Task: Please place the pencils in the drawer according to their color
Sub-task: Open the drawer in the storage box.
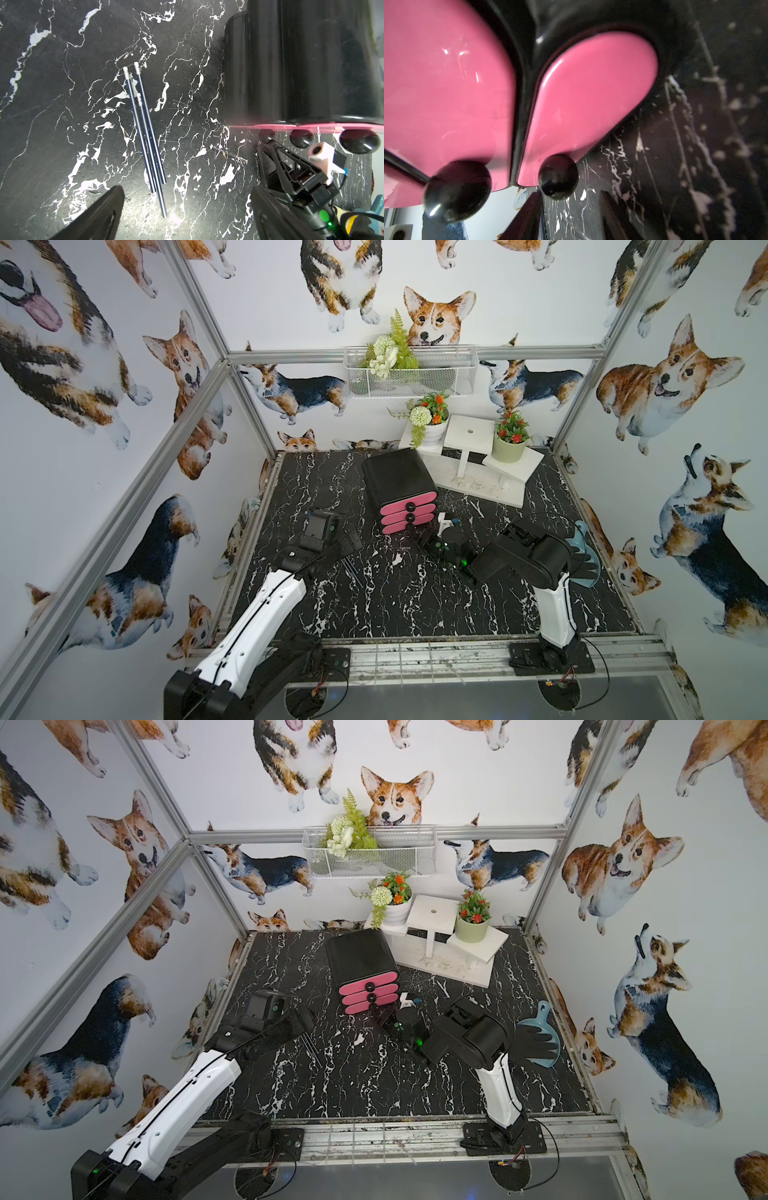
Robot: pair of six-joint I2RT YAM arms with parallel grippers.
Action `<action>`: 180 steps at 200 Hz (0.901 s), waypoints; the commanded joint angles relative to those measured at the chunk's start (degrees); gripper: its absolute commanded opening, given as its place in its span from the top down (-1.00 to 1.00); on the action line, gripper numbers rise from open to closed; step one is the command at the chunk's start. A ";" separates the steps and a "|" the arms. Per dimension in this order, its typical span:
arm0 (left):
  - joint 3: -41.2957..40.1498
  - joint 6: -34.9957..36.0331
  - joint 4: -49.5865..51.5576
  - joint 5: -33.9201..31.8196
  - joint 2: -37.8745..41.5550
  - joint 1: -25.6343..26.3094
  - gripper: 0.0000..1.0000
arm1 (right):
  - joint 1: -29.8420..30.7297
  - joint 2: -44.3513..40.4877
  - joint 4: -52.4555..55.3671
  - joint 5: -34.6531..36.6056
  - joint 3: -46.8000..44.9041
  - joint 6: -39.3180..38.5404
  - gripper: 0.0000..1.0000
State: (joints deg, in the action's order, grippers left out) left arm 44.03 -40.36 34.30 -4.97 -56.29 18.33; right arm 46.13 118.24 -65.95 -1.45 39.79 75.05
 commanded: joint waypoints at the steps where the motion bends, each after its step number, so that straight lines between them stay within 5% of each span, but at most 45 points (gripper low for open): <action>1: 0.54 0.85 -0.55 0.05 -0.10 -0.13 -1.00 | -0.05 0.27 -4.24 -0.46 -0.23 -0.99 -0.04; 106: 1.38 1.07 -0.29 0.39 -0.96 -0.13 -1.00 | -1.35 4.64 -6.78 -2.41 2.25 0.19 -0.04; 180: 1.47 1.16 0.06 -0.21 -0.92 -0.13 -1.00 | -1.44 5.49 -6.91 -2.85 2.49 0.78 0.18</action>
State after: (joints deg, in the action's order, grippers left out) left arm 44.88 -39.79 34.50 -4.60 -57.17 18.33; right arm 44.62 123.42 -71.94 -4.47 42.65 75.35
